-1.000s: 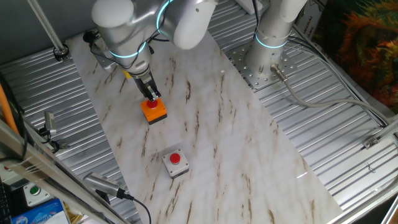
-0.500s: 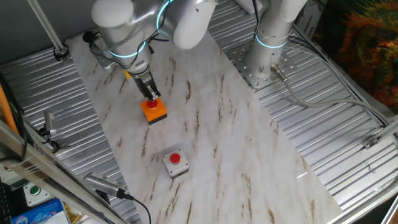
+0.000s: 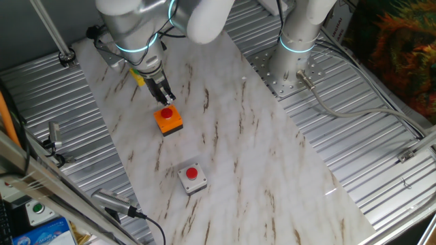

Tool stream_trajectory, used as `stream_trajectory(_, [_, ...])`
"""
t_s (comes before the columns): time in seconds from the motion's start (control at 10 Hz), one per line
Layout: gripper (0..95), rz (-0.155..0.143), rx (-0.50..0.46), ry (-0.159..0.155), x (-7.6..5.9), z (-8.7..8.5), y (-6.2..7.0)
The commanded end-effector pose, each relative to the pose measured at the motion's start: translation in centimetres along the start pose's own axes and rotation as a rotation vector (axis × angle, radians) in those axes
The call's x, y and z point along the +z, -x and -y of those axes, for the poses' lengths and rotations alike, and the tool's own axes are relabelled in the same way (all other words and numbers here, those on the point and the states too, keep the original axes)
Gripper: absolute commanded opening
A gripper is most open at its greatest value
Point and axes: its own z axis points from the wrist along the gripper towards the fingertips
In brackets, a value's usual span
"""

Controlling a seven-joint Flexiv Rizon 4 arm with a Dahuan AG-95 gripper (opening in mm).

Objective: Press three buttons from left to right in sequence

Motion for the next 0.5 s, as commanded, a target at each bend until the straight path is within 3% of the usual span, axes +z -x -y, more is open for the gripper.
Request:
stream_trajectory(0.1, [0.0, 0.002, 0.008, -0.002, 0.2, -0.7, 0.3])
stream_trajectory(0.4, [0.0, 0.003, 0.029, -0.001, 0.3, -4.2, 1.0])
stream_trajectory(0.5, [0.0, -0.002, 0.044, -0.008, 0.0, -6.5, 1.6])
